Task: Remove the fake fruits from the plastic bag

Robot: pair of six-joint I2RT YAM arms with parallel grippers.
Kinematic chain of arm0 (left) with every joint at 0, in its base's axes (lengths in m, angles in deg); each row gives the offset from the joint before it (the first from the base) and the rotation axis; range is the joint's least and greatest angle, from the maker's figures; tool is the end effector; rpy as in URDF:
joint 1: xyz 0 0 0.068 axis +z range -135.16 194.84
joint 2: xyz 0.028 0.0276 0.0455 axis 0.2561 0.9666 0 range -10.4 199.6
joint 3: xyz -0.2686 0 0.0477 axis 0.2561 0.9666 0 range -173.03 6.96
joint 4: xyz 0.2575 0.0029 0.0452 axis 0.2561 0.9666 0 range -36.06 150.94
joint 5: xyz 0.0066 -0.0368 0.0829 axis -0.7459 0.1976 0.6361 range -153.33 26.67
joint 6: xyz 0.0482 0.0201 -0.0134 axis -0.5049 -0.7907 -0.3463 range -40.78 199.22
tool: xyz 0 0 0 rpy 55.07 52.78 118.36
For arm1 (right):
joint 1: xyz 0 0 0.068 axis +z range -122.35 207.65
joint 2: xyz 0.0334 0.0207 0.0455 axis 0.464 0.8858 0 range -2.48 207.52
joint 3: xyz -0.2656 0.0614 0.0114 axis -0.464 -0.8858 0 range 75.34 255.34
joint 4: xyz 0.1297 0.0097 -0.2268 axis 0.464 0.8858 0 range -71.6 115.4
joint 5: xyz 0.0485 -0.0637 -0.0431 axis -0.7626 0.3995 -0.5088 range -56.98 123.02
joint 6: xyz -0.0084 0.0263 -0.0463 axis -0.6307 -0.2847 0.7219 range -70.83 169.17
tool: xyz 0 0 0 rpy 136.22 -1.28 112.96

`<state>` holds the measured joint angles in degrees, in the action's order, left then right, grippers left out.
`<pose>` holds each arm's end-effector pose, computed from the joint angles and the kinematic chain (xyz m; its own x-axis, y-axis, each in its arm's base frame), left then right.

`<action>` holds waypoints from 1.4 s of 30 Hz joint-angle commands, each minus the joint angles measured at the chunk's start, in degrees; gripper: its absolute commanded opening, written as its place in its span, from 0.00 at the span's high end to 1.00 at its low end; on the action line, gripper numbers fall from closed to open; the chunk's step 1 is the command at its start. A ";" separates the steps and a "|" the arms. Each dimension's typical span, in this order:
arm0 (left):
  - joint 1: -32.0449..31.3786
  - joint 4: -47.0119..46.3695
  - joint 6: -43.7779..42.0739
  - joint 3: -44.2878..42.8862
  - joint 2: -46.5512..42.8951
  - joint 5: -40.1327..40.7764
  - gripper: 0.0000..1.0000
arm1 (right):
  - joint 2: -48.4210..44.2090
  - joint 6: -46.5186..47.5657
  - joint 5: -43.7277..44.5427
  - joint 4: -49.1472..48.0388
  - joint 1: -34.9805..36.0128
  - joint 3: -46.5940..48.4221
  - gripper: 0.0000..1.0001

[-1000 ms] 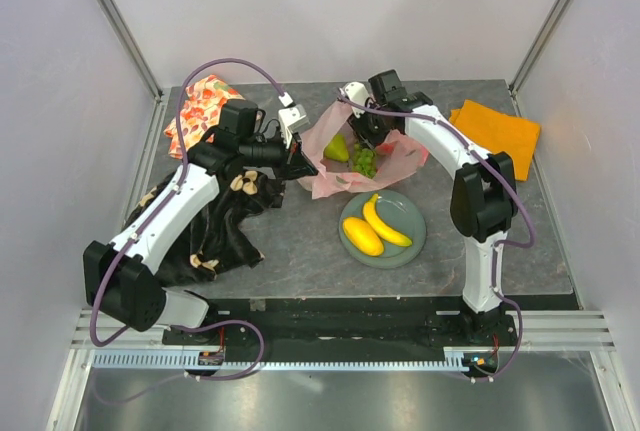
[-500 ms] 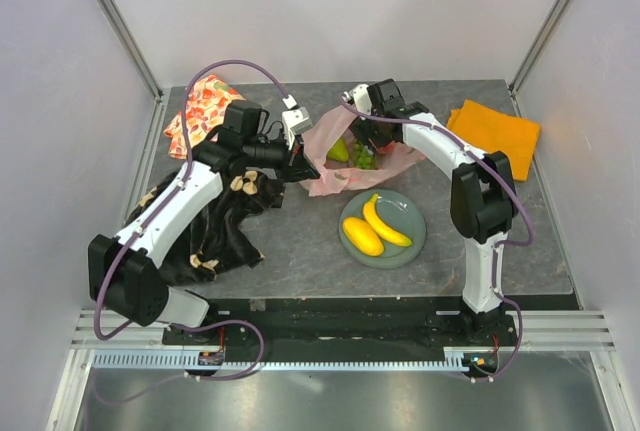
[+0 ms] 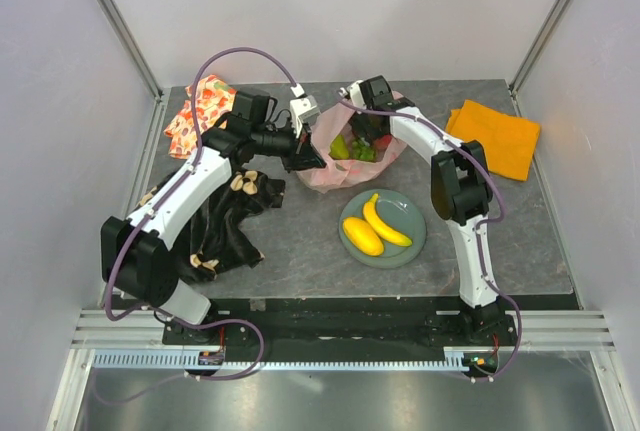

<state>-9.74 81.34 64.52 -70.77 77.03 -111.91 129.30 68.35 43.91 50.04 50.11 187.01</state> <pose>0.2959 -0.1648 0.3363 -0.3228 0.3323 -0.8862 0.9315 0.2776 -0.2351 0.4777 0.1900 0.1970 -0.5978 -0.5962 -0.5360 -0.4907 0.8008 -0.3434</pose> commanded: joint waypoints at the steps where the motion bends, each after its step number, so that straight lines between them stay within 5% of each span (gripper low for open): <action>1: -0.38 1.34 -2.35 -2.95 0.01 -1.61 0.98 | 1.02 -1.42 -0.17 3.61 -1.71 4.25 0.39; 7: -0.65 0.73 -2.53 -3.56 0.45 -0.73 0.98 | -7.76 -2.30 -8.06 2.29 -1.98 -0.40 0.59; 17: -0.56 -3.84 1.77 -3.83 1.42 0.50 0.98 | -33.24 -2.31 -36.80 6.33 -2.07 -19.01 0.59; 22: -0.56 -4.37 2.48 -5.14 1.86 0.50 0.98 | -40.99 -2.13 -44.02 9.39 -2.07 -23.96 0.59; 30: -0.56 -4.46 2.48 -5.76 2.03 1.03 0.99 | -55.22 4.01 -42.45 23.60 -2.24 -23.17 0.59; 34: -0.56 -4.72 2.92 -5.50 1.77 1.03 0.98 | -61.46 10.69 -38.94 31.55 -2.24 -31.31 0.60; 42: -0.56 -4.81 3.01 -5.06 0.81 1.64 0.98 | -63.59 9.92 -34.37 18.58 -2.24 -48.82 0.61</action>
<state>-10.04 78.65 66.38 -74.42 78.89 -111.23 61.77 78.01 7.20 76.07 48.05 143.24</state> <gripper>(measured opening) 0.022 0.663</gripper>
